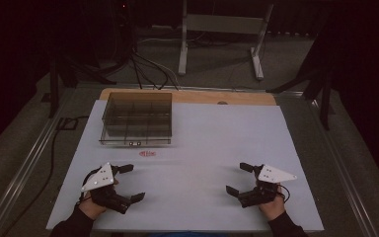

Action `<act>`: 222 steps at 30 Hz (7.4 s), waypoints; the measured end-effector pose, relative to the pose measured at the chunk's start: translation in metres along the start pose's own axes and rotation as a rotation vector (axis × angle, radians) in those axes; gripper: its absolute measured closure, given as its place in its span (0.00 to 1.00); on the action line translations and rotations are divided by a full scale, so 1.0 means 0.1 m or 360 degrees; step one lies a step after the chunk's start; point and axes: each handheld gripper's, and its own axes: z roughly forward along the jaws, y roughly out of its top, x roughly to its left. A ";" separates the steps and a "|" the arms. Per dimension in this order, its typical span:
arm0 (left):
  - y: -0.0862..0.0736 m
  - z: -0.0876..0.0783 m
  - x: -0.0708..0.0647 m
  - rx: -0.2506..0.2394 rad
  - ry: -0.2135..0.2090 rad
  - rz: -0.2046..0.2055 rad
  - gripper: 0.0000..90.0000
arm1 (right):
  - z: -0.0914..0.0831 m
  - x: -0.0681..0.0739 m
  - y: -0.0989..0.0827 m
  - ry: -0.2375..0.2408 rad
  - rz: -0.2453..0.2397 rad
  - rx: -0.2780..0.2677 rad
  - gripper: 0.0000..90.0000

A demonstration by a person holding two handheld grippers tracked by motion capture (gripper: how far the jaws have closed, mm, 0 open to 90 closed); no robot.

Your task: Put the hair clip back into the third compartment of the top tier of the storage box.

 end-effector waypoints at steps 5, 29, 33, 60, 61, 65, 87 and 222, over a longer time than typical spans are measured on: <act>0.11 0.04 0.02 -0.0007 0.0013 0.0034 0.01 | 0.00 0.00 0.00 0.0001 0.0006 0.0002 0.00; 0.36 0.30 0.19 0.0038 0.0126 0.0204 0.01 | -0.01 0.00 0.00 0.0017 0.0018 0.0009 0.00; 0.33 0.39 0.19 0.0115 0.0154 0.0276 0.00 | -0.01 0.00 0.00 0.0015 0.0021 0.0010 0.00; 0.15 0.74 0.14 0.0640 0.0460 0.0689 0.05 | -0.02 -0.01 0.00 0.0021 0.0034 0.0019 0.00; 0.14 0.75 0.15 0.0665 0.0482 0.0710 0.06 | -0.02 -0.01 0.00 0.0023 0.0036 0.0020 0.00; 0.13 0.76 0.16 0.0711 0.0513 0.0760 0.08 | -0.02 -0.01 0.00 0.0024 0.0037 0.0018 0.00; 0.03 0.90 0.18 0.0985 0.0727 0.1160 0.33 | -0.04 -0.02 0.00 0.0033 0.0065 0.0010 0.00; 0.52 0.78 0.25 0.0567 0.0163 0.0426 1.00 | -0.05 -0.03 -0.01 0.0012 0.0096 0.0019 0.00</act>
